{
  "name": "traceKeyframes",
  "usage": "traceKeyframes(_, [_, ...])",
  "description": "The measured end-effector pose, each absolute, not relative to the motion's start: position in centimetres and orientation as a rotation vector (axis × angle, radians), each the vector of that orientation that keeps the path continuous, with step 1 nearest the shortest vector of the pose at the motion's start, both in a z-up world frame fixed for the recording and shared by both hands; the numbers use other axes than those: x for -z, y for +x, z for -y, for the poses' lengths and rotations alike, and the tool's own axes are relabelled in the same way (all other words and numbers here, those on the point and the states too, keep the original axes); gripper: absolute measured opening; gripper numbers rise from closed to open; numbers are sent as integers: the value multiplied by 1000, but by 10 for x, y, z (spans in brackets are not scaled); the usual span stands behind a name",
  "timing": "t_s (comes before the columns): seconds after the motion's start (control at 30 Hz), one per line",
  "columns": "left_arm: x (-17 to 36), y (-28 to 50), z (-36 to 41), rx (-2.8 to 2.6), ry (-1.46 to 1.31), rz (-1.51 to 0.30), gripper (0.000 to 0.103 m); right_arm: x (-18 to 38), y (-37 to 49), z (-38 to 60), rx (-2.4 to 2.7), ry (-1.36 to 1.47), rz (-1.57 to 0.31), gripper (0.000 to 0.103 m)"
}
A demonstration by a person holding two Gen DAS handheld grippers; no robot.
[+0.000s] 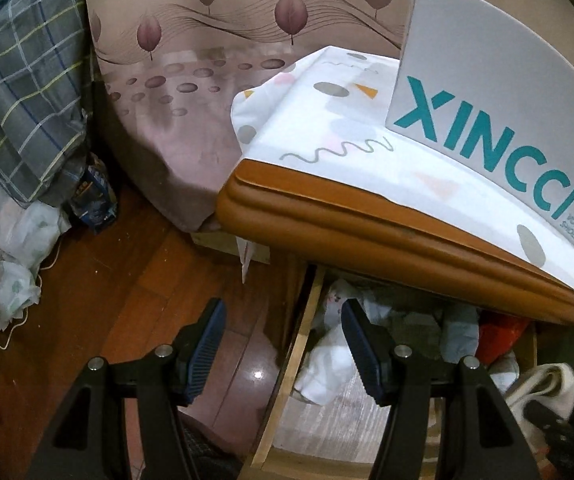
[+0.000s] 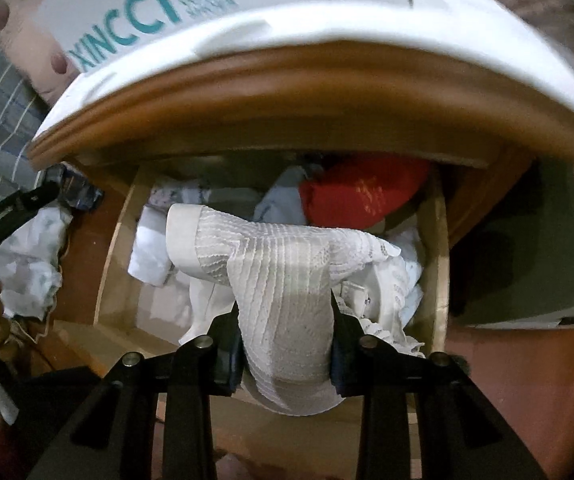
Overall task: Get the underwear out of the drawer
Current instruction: 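Withdraw the left gripper from the box back toward the drawer, then lift the lace underwear with the right gripper and release it into the white box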
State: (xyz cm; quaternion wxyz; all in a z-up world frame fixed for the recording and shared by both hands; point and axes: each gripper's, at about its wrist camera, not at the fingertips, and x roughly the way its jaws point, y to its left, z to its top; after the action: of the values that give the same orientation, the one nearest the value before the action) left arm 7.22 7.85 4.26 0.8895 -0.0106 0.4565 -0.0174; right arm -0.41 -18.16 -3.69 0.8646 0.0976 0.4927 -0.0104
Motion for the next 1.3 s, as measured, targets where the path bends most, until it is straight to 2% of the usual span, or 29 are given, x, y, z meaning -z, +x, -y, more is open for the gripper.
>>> traceKeyframes(0.33, [-43, 77, -91, 33, -64, -969, 61, -30, -17, 176, -22, 216, -1022, 30])
traceKeyframes(0.7, [-38, 80, -94, 26, -79, -996, 61, -145, -37, 164, -81, 165, -904, 30])
traceKeyframes(1.03, [-41, 80, -99, 24, -102, -986, 61, -263, -1, 145, -22, 24, -658, 30])
traceKeyframes(1.3, [-41, 84, -104, 16, -106, -990, 61, -291, 67, 134, 70, -91, -604, 30])
